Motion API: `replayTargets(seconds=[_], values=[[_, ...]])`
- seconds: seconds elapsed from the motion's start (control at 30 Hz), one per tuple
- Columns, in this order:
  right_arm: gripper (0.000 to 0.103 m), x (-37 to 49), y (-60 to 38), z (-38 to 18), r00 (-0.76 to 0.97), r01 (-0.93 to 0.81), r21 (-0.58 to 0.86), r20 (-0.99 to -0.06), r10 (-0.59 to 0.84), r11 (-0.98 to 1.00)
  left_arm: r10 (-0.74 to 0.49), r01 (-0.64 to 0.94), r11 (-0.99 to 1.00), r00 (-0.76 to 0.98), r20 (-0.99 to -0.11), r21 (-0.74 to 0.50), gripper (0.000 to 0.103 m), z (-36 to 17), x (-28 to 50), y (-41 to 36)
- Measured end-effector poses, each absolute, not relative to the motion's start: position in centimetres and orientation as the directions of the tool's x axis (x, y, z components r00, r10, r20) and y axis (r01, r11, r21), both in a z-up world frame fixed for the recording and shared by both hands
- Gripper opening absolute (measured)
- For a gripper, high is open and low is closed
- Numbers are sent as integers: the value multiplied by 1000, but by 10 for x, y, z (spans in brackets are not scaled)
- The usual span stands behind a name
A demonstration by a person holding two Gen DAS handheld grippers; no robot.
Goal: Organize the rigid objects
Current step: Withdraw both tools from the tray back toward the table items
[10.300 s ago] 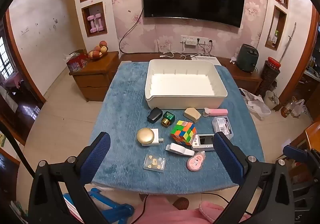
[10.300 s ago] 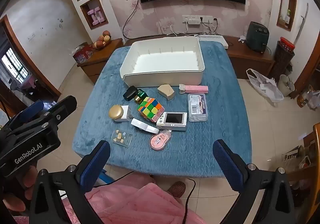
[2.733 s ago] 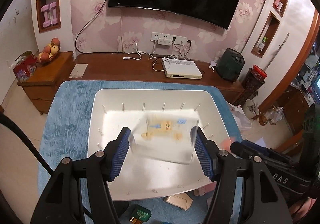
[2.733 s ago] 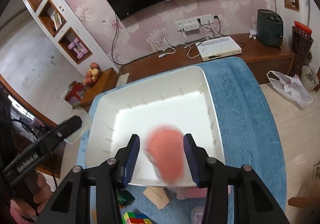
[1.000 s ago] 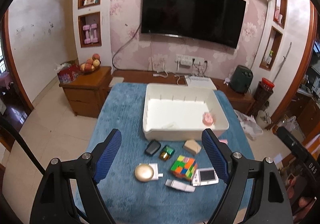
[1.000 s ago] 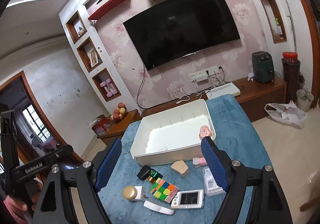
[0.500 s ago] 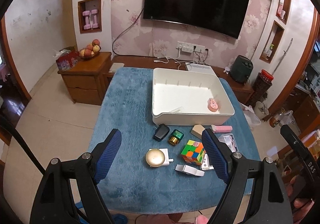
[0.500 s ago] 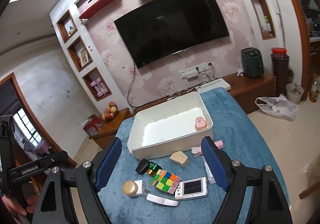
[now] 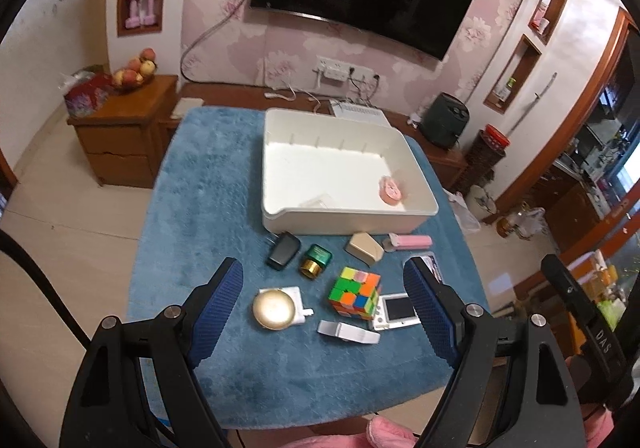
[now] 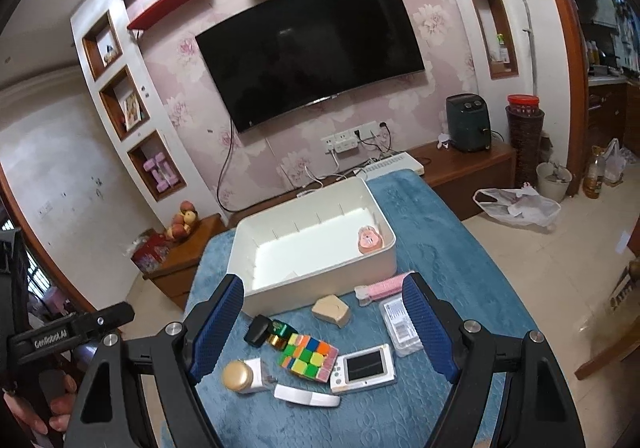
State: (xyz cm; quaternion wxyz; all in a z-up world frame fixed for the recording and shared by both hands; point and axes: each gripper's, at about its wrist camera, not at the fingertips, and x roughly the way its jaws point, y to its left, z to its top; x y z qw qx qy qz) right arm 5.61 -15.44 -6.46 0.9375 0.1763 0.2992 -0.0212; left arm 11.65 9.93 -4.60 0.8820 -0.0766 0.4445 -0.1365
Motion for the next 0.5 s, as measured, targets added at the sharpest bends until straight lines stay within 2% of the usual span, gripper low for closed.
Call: replayTargets(seconds=[0.23,0.5], values=[[82,52,-150,-71,780,148,281,-622,62,948,-344,183,939,471,-812,-292,85,-65,120,89],[82,62,-161,-86,721,127,279,-685,104,952,-308,146,951,391,-867,-272,85,-84,115,72]])
